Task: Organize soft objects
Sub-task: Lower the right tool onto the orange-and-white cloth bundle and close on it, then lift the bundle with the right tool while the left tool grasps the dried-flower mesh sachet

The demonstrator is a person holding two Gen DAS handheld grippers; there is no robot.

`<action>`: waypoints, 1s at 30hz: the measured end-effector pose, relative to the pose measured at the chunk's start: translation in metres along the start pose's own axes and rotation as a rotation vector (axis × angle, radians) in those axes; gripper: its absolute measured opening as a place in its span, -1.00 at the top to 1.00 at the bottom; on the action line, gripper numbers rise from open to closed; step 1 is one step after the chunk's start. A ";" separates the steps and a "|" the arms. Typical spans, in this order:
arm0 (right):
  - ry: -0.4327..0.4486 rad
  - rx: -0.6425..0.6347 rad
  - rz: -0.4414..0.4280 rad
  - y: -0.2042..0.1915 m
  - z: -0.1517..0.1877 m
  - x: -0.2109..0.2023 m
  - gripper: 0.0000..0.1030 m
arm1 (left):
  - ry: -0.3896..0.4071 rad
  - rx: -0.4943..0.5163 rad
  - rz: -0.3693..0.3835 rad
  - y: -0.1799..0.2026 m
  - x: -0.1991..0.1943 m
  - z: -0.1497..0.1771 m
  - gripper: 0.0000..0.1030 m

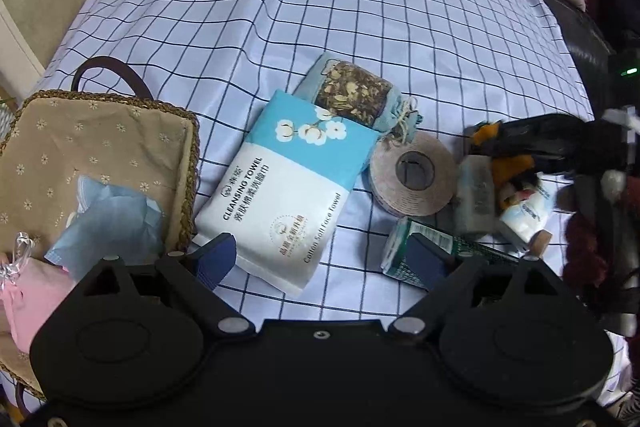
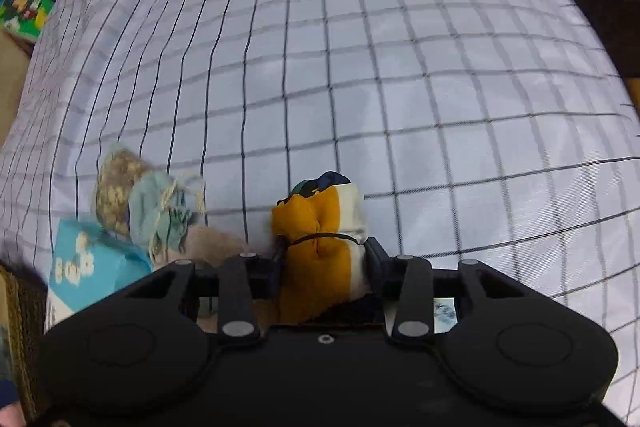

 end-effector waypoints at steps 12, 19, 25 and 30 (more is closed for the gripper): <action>0.026 -0.217 -0.093 -0.076 0.030 -0.107 0.23 | 0.026 -0.068 -0.021 -0.019 -0.005 -0.010 -0.71; -0.169 -0.279 -0.110 -0.084 0.132 -0.101 0.23 | 0.037 -0.111 -0.043 -0.033 -0.006 -0.011 -0.71; -0.261 -0.338 -0.020 -0.072 0.181 -0.079 0.21 | 0.025 -0.091 -0.026 -0.029 -0.005 -0.007 -0.71; -0.273 -0.332 -0.005 -0.068 0.194 -0.069 0.11 | 0.023 -0.068 -0.022 -0.023 -0.003 -0.005 -0.71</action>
Point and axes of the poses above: each gripper's, at about its wrist camera, not at the fingertips, and x roughly the way its jaws point, y to its right, z to its underside, the point moved 9 cm from there along x, roughly the way its jaws point, and after that the axes turned 3 degrees about -z, right-handed, at the moved point
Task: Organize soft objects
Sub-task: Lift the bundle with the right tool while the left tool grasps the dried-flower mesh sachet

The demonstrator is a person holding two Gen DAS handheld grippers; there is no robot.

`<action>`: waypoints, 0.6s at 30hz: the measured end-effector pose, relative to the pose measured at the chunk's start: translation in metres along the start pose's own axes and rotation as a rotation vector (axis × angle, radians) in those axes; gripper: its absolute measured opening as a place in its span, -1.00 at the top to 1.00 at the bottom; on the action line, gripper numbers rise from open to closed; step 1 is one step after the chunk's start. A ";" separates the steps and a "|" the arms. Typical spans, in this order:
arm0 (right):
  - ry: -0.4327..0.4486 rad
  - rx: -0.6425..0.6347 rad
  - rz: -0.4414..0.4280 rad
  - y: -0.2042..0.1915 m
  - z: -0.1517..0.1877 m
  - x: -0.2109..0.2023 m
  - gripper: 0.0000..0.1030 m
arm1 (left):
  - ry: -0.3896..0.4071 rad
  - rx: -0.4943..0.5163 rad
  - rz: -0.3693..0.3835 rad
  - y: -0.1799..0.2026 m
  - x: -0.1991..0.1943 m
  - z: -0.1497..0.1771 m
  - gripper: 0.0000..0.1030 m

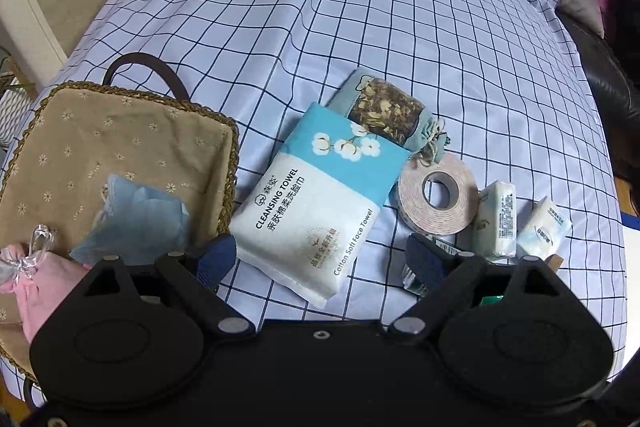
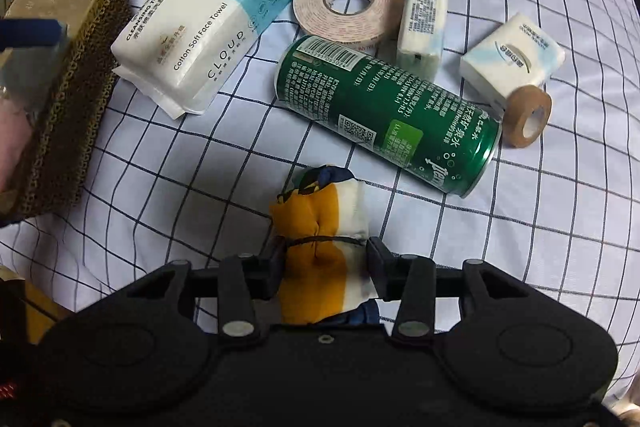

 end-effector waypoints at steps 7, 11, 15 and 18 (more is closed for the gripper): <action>0.034 -0.094 0.059 -0.011 0.003 0.009 0.01 | 0.042 0.042 -0.017 0.012 0.005 -0.009 -0.72; 0.031 -0.103 0.056 -0.012 0.004 0.021 0.02 | 0.050 0.106 -0.057 0.023 0.022 -0.020 -0.72; 0.045 -0.065 0.033 -0.007 0.006 0.027 -0.01 | 0.010 0.108 -0.028 0.039 0.052 -0.040 -0.73; 0.044 -0.075 0.021 -0.008 0.007 0.028 -0.12 | -0.003 0.136 -0.024 0.053 0.074 -0.055 -0.75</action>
Point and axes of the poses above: each gripper's, at about its wrist camera, not at the fingertips, and x roughly the way its jaws point, y to its right, z to its underside, the point moved 9 cm from there along x, roughly the way its jaws point, and after that the axes turned 3 degrees about -z, right-handed, at the moved point
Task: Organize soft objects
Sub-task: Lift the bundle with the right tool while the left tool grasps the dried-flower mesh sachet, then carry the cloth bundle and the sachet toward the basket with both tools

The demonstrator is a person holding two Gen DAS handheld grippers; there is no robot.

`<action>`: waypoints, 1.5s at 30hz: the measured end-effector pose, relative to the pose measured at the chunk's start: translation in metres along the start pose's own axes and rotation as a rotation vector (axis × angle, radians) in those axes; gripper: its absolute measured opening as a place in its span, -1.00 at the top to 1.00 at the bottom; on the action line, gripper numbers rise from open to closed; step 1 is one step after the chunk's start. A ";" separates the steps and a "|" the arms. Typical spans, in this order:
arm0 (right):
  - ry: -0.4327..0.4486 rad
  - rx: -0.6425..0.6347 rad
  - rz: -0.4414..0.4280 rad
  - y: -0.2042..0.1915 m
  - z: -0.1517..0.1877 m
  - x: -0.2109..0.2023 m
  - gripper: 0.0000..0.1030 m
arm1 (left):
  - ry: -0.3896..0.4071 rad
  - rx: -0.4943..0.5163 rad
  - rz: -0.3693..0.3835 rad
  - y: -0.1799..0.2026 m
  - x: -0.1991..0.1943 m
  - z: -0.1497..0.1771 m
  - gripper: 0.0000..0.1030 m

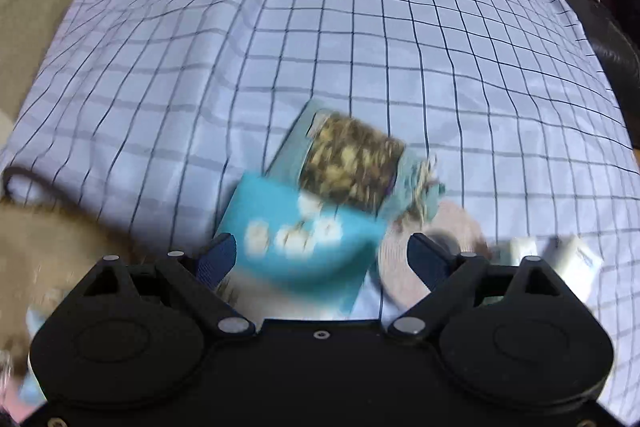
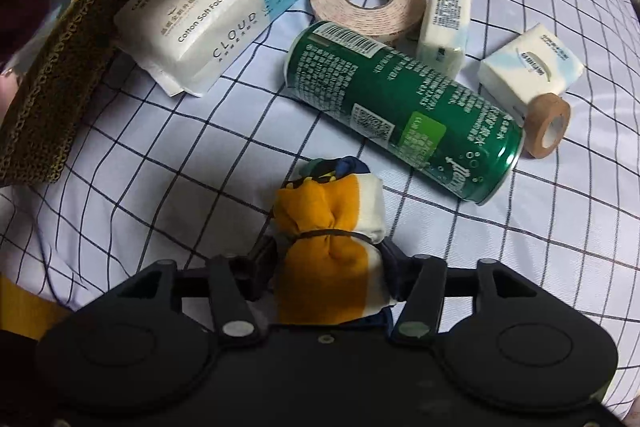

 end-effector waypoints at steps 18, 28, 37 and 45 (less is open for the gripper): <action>-0.016 -0.037 -0.011 -0.006 0.000 0.006 -0.39 | -0.014 0.045 0.012 0.032 0.067 -0.041 -0.92; -0.025 -0.025 -0.019 -0.004 -0.001 0.007 -0.39 | -0.028 0.078 -0.011 0.034 0.079 -0.031 -0.47; -0.016 -0.040 -0.014 -0.002 -0.006 0.001 0.20 | -0.026 0.028 -0.002 0.037 0.044 -0.031 -0.26; -0.035 0.028 -0.061 0.006 -0.008 -0.008 0.22 | 0.016 0.021 -0.005 0.027 -0.030 -0.013 -0.26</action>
Point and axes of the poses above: each gripper's, at about its wrist camera, not at the fingertips, and x roughly the way its jaws point, y to its right, z to its underside, the point moved 9 cm from there along x, roughly the way its jaws point, and after that the axes turned 3 degrees about -z, right-handed, at the moved point
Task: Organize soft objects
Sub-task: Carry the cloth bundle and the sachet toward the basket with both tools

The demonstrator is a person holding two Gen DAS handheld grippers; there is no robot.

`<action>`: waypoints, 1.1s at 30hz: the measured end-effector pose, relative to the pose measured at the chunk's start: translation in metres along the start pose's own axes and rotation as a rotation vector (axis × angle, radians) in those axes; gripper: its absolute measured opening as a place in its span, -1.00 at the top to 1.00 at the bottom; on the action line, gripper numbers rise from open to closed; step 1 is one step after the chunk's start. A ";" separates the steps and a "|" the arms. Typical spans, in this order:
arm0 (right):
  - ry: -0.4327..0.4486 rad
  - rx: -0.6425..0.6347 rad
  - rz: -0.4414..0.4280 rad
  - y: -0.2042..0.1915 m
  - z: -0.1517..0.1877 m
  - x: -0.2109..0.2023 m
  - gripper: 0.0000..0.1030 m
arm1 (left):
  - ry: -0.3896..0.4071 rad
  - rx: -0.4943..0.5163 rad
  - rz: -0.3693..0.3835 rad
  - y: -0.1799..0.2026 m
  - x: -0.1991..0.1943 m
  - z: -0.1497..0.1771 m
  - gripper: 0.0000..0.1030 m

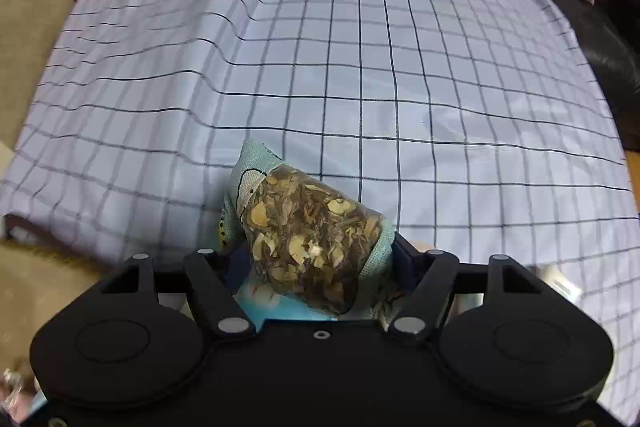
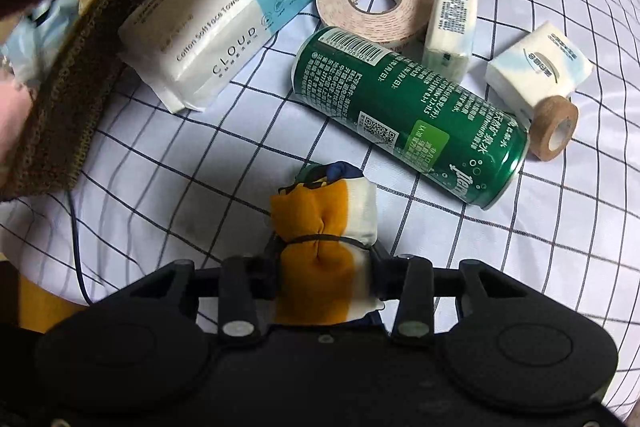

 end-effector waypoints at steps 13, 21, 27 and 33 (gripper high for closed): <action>0.087 0.026 -0.046 -0.018 -0.015 -0.054 0.22 | 0.162 -0.190 -0.065 -0.099 -0.107 0.047 -0.26; 0.174 0.029 -0.122 -0.052 -0.046 -0.093 0.21 | 0.212 -0.375 -0.160 -0.183 -0.106 0.064 -0.26; 0.242 -0.002 -0.178 -0.093 -0.079 -0.120 0.21 | 0.214 -0.435 -0.246 -0.224 -0.099 0.078 -0.27; 0.297 -0.035 -0.204 -0.134 -0.126 -0.129 0.21 | 0.150 -0.477 -0.210 -0.236 -0.083 0.090 -0.27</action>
Point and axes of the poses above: each gripper's, at about its wrist camera, not at the fingertips, and x roughly the way its jaws point, y to its right, z to its underside, the point moved 9 cm from there along x, roughly the way its jaws point, and after that the axes turned 3 degrees about -z, right-handed, at the moved point
